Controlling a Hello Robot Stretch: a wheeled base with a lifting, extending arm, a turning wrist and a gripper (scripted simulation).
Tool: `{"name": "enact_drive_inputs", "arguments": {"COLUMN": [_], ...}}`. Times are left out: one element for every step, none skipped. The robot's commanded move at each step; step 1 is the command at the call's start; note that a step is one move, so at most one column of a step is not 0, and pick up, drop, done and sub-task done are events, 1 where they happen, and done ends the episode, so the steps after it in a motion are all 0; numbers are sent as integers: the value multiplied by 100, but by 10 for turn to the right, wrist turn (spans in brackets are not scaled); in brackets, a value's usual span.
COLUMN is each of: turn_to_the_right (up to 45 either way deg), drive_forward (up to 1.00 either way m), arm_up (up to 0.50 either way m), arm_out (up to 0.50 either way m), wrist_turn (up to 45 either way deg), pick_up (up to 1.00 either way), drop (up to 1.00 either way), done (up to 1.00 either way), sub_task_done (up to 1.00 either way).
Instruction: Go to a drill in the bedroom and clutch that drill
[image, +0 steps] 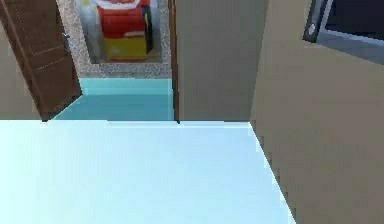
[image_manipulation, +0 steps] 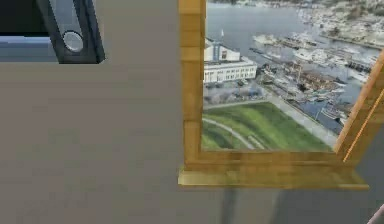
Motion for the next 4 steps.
{"name": "enact_drive_inputs", "arguments": {"turn_to_the_right": [-450, -150, 0, -90], "drive_forward": [0, 0, 30, 0], "arm_up": [0, 0, 0, 0], "arm_out": [0, 0, 0, 0], "wrist_turn": [0, 0, 0, 0], "pick_up": [0, 0, 0, 0], "drop": [0, 0, 0, 0], "done": [0, 0, 0, 0], "sub_task_done": [0, 0, 0, 0]}}
